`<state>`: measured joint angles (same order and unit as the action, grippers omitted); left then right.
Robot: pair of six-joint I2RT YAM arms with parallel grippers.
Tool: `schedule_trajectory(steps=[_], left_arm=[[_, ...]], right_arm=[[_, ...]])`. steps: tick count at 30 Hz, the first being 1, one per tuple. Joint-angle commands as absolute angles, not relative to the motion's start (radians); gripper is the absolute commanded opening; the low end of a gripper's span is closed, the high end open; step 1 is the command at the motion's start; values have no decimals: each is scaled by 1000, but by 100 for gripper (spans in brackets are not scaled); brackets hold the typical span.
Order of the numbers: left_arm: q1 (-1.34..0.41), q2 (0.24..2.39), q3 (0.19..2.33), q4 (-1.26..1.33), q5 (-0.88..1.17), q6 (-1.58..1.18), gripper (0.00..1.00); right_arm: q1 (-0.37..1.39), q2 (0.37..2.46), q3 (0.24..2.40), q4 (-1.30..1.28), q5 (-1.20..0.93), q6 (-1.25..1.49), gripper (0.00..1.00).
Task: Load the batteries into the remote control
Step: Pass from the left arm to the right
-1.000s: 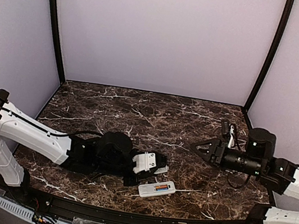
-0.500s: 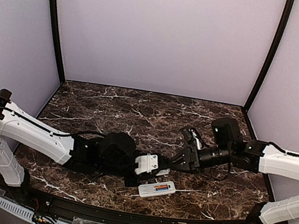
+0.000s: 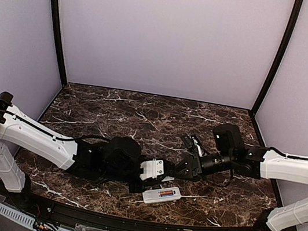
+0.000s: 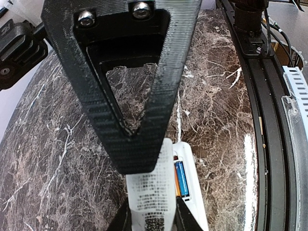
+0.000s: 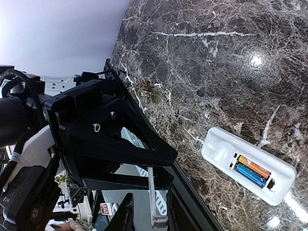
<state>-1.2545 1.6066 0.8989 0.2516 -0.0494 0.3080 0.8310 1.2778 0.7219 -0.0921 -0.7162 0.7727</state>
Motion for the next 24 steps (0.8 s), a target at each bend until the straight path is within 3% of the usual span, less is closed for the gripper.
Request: schedule_trajectory(steps=[1, 12, 18, 20, 23, 24], left_arm=[[-1255, 1614, 920, 234, -57, 313, 3], [-1255, 1622, 921, 234, -59, 313, 3], [-1255, 1622, 920, 231, -61, 310, 4], [-1255, 1622, 920, 225, -61, 306, 15], [-1255, 1619, 911, 207, -61, 299, 48], [-1255, 1616, 902, 204, -62, 297, 52]], right_arm=[[825, 1289, 697, -31, -742, 788, 21], [825, 1308, 696, -29, -753, 795, 4], [825, 1325, 697, -49, -760, 792, 0], [821, 1329, 700, -60, -766, 779, 0], [802, 1334, 705, -93, -774, 753, 0], [793, 1335, 702, -101, -779, 745, 0]])
